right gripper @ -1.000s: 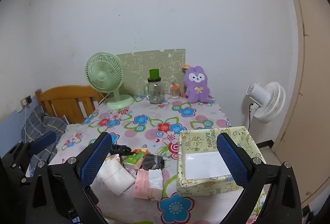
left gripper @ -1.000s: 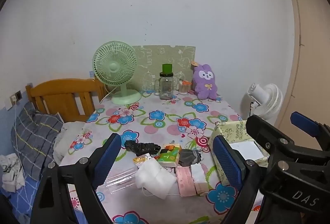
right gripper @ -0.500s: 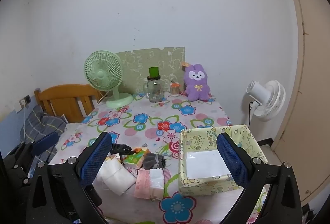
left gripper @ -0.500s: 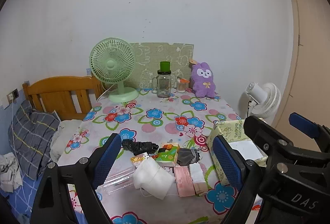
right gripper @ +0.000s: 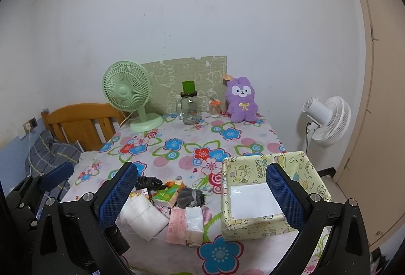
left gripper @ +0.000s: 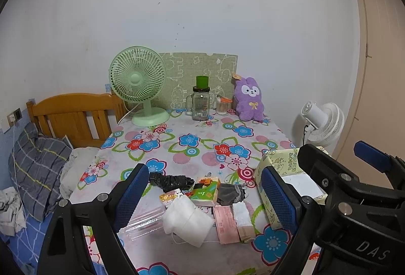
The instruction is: Organize soft objects
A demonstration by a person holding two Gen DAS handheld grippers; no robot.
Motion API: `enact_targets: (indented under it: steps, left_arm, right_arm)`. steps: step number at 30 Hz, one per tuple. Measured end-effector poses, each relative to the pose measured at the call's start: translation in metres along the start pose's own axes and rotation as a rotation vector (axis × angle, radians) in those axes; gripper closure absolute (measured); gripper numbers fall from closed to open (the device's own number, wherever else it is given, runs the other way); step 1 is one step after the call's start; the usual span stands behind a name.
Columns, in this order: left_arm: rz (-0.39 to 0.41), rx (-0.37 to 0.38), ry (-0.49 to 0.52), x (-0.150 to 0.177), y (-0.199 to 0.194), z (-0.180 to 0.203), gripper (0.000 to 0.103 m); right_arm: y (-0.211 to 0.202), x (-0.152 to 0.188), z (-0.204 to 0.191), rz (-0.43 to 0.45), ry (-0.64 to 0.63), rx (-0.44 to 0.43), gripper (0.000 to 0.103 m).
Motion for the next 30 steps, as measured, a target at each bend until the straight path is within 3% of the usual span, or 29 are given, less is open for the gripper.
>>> enact_targets:
  steps: [30]
  left_arm:
    - [0.016, -0.010, 0.001, -0.0013, 0.0044, -0.0026, 0.012]
  right_arm:
    - [0.0032, 0.0005, -0.0025, 0.007, 0.005, 0.022, 0.001]
Point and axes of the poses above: each gripper's, at about its wrist camera, not at the fingertips, and y roughly the way its jaws point, z to its right, x to its underside, the point moved 3 cm from there along y, roughly the way its jaws point, and after that the axes turned 5 degrees about -z, right-handed, at the moved point
